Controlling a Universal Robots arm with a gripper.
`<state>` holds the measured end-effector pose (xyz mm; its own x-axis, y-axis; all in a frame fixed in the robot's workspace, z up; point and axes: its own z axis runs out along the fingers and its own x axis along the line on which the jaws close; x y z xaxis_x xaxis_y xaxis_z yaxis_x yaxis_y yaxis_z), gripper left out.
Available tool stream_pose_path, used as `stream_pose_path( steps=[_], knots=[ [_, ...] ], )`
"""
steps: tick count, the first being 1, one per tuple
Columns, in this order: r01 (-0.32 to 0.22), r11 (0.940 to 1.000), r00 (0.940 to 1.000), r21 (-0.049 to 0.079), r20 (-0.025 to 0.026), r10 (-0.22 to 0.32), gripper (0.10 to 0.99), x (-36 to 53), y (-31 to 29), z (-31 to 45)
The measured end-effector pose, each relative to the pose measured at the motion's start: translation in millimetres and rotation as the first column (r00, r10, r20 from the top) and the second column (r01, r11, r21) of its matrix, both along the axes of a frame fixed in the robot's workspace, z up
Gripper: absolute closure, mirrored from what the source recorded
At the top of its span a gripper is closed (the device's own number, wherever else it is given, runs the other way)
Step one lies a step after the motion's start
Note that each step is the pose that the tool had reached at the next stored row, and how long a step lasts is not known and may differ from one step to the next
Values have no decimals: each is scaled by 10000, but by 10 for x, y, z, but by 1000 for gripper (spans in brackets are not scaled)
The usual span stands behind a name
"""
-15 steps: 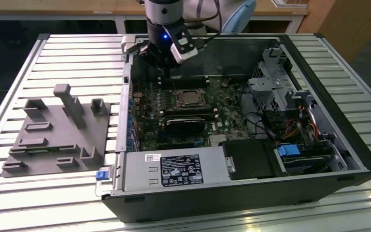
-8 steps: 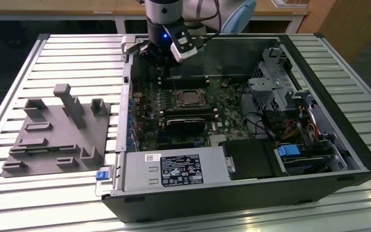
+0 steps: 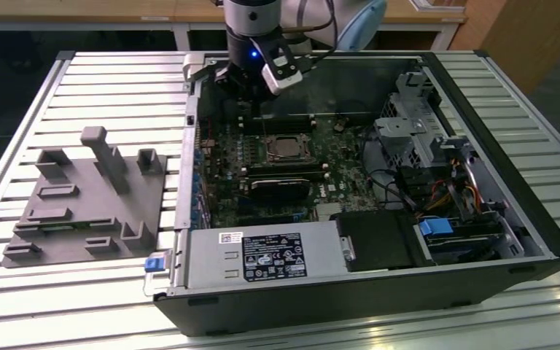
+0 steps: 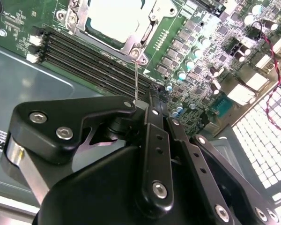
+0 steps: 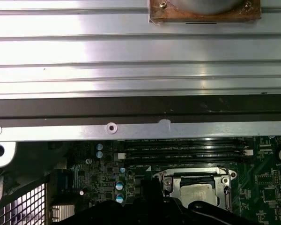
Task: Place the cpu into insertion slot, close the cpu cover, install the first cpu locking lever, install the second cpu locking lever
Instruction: 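Install the first cpu locking lever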
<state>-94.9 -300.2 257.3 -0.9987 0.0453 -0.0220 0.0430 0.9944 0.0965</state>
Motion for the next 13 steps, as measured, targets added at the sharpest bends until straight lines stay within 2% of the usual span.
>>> stream_pose_path(
  steps=[13],
  knots=[
    [0,10000,10000,-1,0,0,980,41,0,0]
  ],
)
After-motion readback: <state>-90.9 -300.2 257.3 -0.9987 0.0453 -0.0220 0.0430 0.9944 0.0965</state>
